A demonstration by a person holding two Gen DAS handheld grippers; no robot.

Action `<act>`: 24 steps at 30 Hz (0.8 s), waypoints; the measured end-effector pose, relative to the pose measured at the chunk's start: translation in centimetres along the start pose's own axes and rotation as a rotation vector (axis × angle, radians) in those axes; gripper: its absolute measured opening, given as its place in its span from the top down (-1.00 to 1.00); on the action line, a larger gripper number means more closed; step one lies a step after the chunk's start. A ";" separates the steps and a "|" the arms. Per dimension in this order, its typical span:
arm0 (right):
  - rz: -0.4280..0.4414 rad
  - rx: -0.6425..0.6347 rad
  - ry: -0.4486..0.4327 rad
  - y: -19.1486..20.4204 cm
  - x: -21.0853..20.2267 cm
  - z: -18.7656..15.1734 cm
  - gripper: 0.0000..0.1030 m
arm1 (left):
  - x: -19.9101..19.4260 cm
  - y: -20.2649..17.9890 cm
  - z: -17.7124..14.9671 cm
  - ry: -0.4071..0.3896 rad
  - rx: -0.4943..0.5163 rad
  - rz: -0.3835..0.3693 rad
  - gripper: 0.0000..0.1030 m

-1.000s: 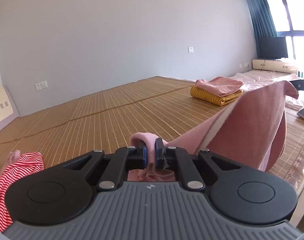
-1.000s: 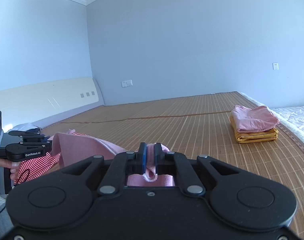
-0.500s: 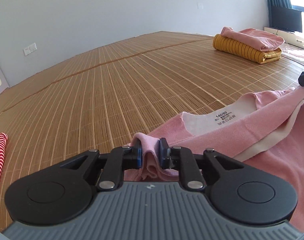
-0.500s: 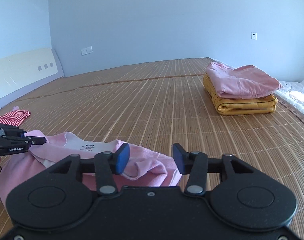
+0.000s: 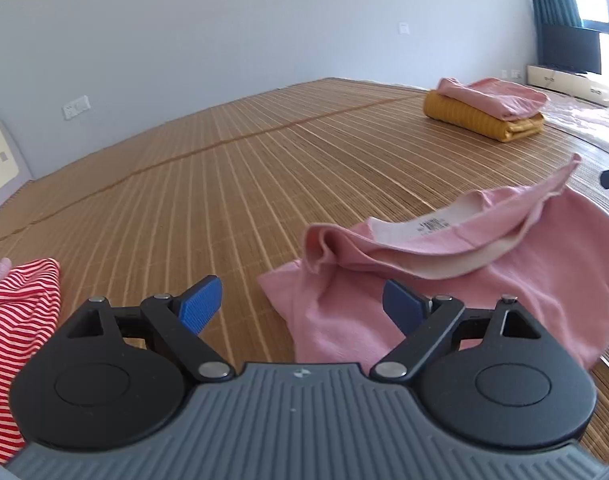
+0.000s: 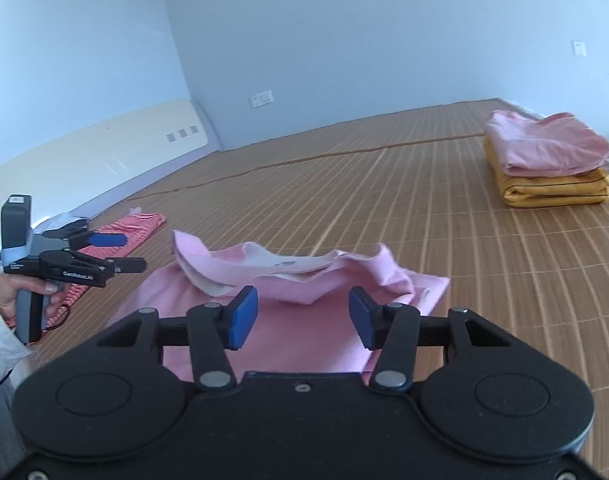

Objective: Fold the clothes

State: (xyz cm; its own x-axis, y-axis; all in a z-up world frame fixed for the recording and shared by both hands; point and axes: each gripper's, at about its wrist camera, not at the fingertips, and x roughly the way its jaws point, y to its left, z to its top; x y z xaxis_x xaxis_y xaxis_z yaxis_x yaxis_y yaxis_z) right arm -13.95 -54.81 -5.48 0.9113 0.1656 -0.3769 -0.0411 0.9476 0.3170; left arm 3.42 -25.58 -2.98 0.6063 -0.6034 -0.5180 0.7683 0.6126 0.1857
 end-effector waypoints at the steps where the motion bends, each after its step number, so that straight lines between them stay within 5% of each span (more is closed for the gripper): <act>1: 0.003 -0.035 0.048 0.5 1.2 0.4 0.15 | 0.3 -0.9 -0.3 0.025 0.022 -0.042 -0.76; 4: -0.095 -0.139 0.126 1.1 4.4 1.8 0.35 | 2.9 -3.5 -0.3 0.098 0.106 -0.080 -0.76; 6: -0.142 -0.107 0.072 -0.1 5.1 2.6 0.34 | 5.1 -4.7 0.3 0.104 0.148 -0.073 -0.76; 8: -0.206 -0.054 -0.014 -1.6 4.7 2.7 0.13 | 7.0 -4.9 1.3 0.098 0.150 -0.046 -0.76; 11: -0.319 -0.020 -0.031 -2.7 3.6 2.8 -0.05 | 9.8 -3.6 3.0 0.042 0.059 0.066 -0.76; 12: -0.315 -0.009 -0.013 -2.9 3.2 2.9 -0.04 | 10.8 -2.8 3.7 0.043 0.015 0.128 -0.76; 16: -0.243 0.043 0.036 -2.5 1.0 2.6 -0.09 | 9.1 -1.0 4.2 0.029 -0.056 0.152 -0.76; 24: -0.070 0.093 0.090 -0.3 -3.6 -1.8 -0.13 | 1.9 -3.6 -1.0 0.096 0.114 0.084 -0.76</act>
State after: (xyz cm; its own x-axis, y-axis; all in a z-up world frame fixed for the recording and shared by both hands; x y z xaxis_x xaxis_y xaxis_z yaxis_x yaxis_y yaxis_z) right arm -17.97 -55.18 -5.78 0.8700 0.1273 -0.4762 0.0639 0.9288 0.3650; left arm 1.62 -28.39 -5.47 0.6511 -0.4973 -0.5734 0.7372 0.5939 0.3221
